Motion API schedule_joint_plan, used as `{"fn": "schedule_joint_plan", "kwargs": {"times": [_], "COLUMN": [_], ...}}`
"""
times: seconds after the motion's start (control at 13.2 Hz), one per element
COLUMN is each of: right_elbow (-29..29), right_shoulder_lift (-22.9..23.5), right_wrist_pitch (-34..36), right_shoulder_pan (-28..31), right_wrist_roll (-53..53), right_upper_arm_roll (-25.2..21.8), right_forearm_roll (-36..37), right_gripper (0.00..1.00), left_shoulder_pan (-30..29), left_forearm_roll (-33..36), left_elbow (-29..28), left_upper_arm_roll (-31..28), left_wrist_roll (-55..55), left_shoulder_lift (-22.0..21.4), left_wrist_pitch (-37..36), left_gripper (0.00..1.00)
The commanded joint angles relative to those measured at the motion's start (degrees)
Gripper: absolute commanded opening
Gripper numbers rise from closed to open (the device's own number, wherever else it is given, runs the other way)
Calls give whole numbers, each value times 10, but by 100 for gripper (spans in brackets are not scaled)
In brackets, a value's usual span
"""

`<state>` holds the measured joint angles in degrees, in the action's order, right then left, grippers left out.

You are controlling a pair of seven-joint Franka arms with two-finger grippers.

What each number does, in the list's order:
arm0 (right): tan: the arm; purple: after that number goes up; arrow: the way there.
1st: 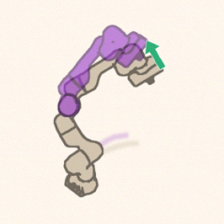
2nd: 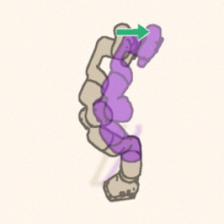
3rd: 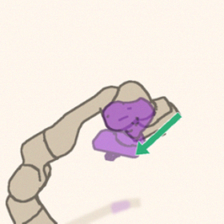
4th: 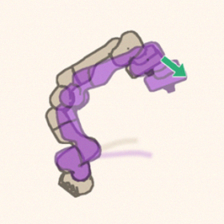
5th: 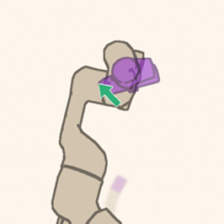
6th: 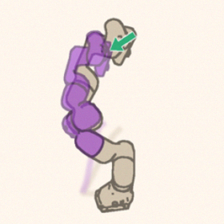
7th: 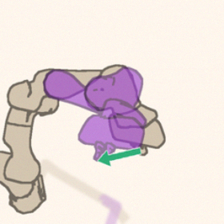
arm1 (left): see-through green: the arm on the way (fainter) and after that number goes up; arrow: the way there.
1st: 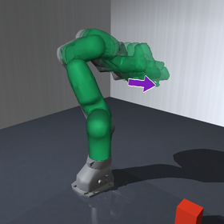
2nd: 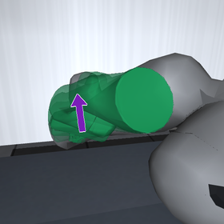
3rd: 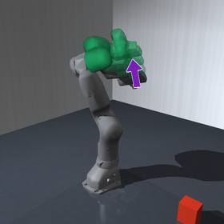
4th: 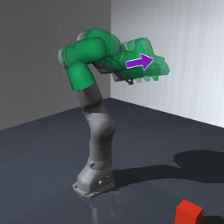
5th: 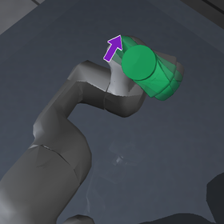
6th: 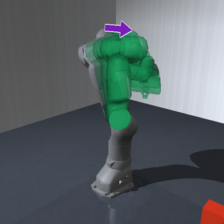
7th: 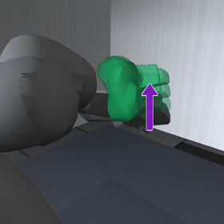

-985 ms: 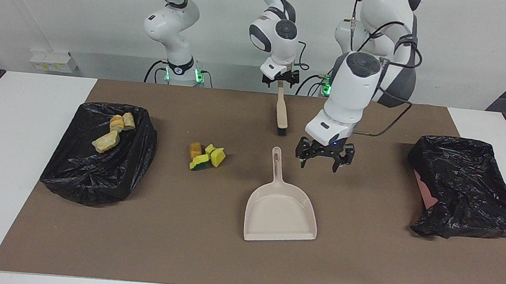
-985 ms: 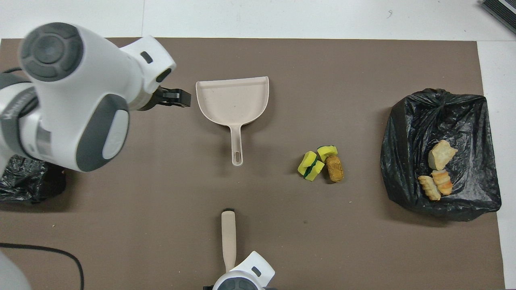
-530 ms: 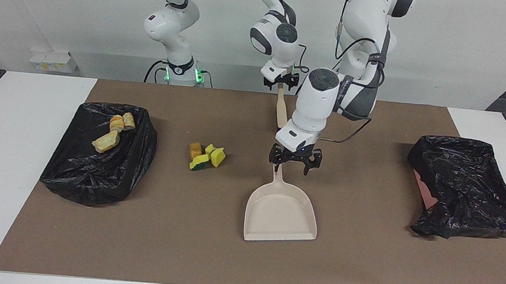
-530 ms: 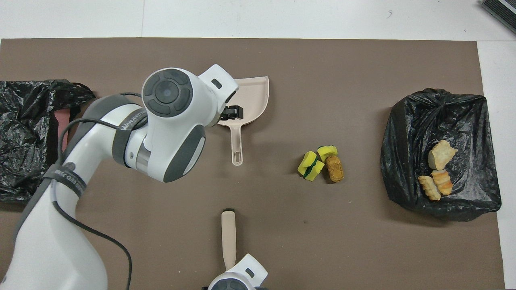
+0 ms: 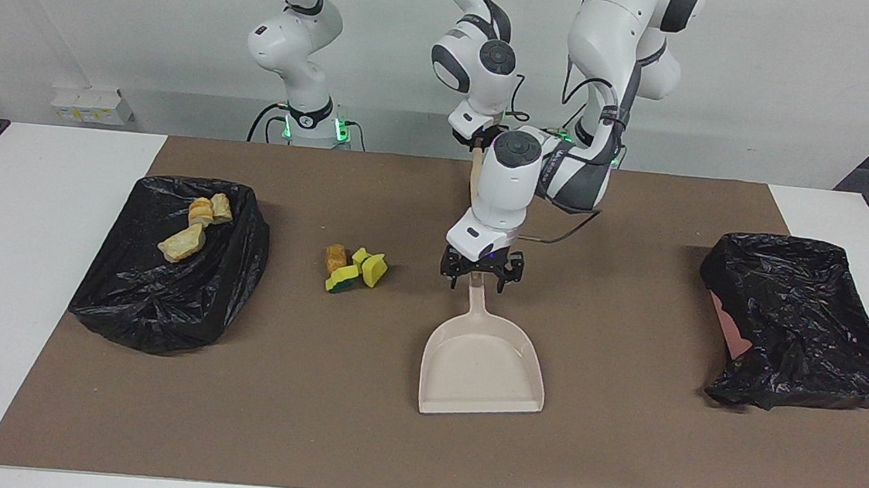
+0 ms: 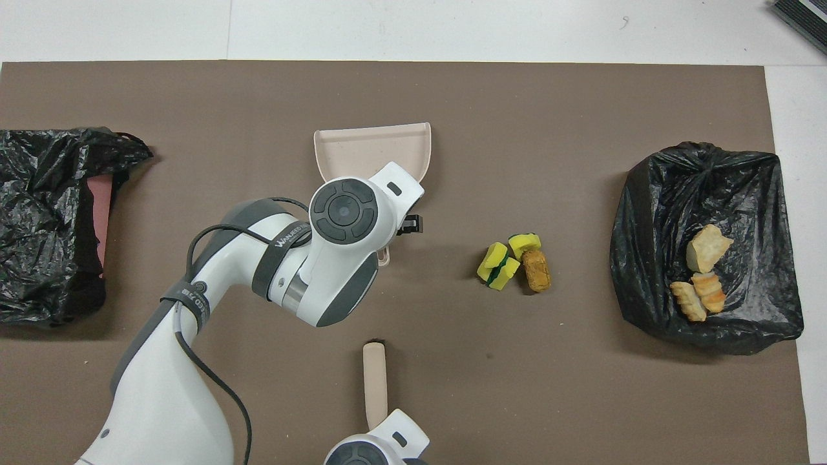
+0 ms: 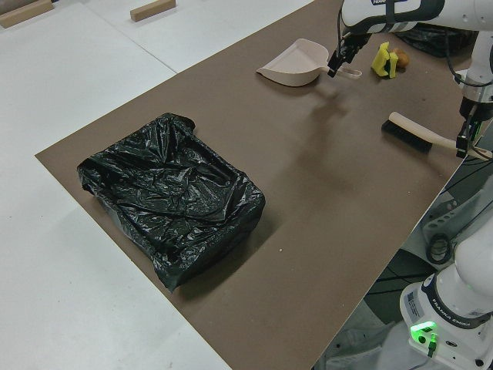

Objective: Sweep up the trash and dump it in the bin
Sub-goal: 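Grasp the brush with the right gripper while the left gripper lifts the dustpan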

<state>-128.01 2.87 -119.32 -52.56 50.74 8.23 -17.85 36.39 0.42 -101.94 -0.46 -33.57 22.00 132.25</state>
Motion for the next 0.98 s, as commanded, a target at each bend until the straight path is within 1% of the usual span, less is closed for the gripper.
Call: {"fn": "schedule_joint_plan", "kwargs": {"times": [0.0,0.08,0.15,0.3,0.38,0.45,0.53,0.61,0.76,0.83,0.91], "right_elbow": [20,14,7,-3,-2,-2,-2,-2,-2,-2,-1], "right_shoulder_lift": [-18,-33,-52,-72,-74,-74,-74,-74,-90,-107,-131], "right_wrist_pitch": [64,92,110,121,121,120,121,122,137,156,185], "right_shoulder_pan": [21,32,51,82,100,112,119,128,156,176,211], "right_wrist_roll": [30,35,37,35,31,31,31,30,17,-4,-32], "right_upper_arm_roll": [-2,-2,-1,-1,-1,-1,-1,-1,-1,-1,-1], "right_forearm_roll": [28,47,67,90,102,112,124,133,146,161,176], "right_gripper": [0,0,0,0,0,0,0,0,0,0,0], "left_shoulder_pan": [6,5,6,5,5,5,4,3,-4,-7,-15], "left_forearm_roll": [0,2,5,10,15,16,16,16,16,16,16], "left_elbow": [-12,-11,-12,-12,-12,-12,-12,-12,-14,-13,-13], "left_upper_arm_roll": [-9,-9,-10,-10,-11,-11,-11,-11,-11,-12,-12], "left_wrist_roll": [-4,2,3,13,21,21,23,25,51,81,117], "left_shoulder_lift": [-3,-3,-3,-4,-4,-4,-4,-5,-11,-17,-24], "left_wrist_pitch": [21,21,20,14,11,9,10,9,1,-14,-30], "left_gripper": [79,64,50,21,12,9,8,0,0,0,0]}}
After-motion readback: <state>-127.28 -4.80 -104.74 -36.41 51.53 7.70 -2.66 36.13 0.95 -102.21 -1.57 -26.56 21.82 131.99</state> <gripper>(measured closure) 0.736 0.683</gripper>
